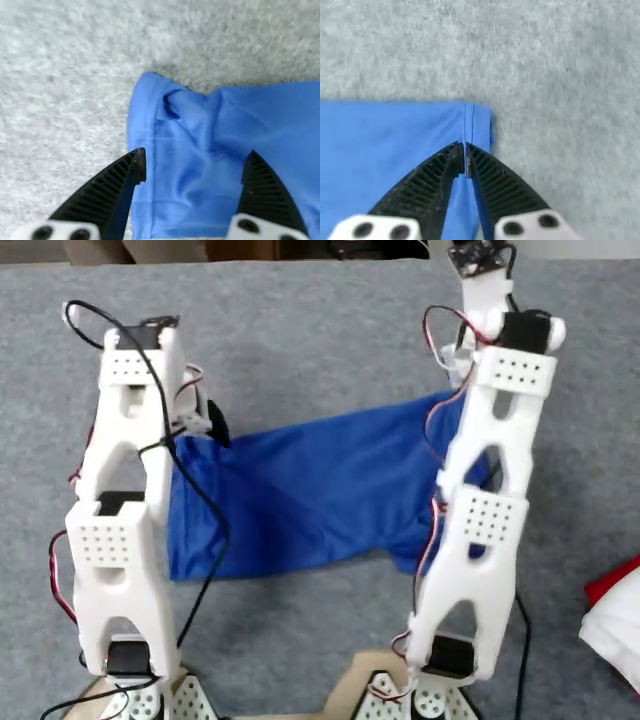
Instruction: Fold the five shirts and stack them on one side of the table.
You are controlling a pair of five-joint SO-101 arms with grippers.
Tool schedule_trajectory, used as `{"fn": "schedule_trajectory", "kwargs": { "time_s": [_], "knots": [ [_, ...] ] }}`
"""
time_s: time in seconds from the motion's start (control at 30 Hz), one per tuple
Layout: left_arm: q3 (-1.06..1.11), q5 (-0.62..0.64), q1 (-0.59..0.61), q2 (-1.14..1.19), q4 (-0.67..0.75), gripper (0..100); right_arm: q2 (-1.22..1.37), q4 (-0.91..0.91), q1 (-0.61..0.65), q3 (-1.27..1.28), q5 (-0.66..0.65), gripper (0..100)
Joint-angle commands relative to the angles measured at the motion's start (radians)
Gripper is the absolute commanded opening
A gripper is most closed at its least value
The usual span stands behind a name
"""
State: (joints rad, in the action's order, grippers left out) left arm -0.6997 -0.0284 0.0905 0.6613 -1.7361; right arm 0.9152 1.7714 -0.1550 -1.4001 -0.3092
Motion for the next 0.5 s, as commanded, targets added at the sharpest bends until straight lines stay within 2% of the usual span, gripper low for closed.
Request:
{"fn": "schedule_trajectory", "kwargs": {
  "time_s": [0.0,0.27,0.47],
  "knots": [
    [-0.075,-0.037,0.018,-0.022,-0.023,31,-0.277,0.017,-0.039,0.262,-0.058,3.0],
    [0.028,-0.077,0.0,-0.177,-0.023,31,-0.708,-0.011,-0.035,1.044,-0.275,3.0],
    [0.08,-0.077,-0.009,-0.263,-0.021,31,-0.769,-0.264,-0.053,1.376,-0.282,3.0]
  ]
}}
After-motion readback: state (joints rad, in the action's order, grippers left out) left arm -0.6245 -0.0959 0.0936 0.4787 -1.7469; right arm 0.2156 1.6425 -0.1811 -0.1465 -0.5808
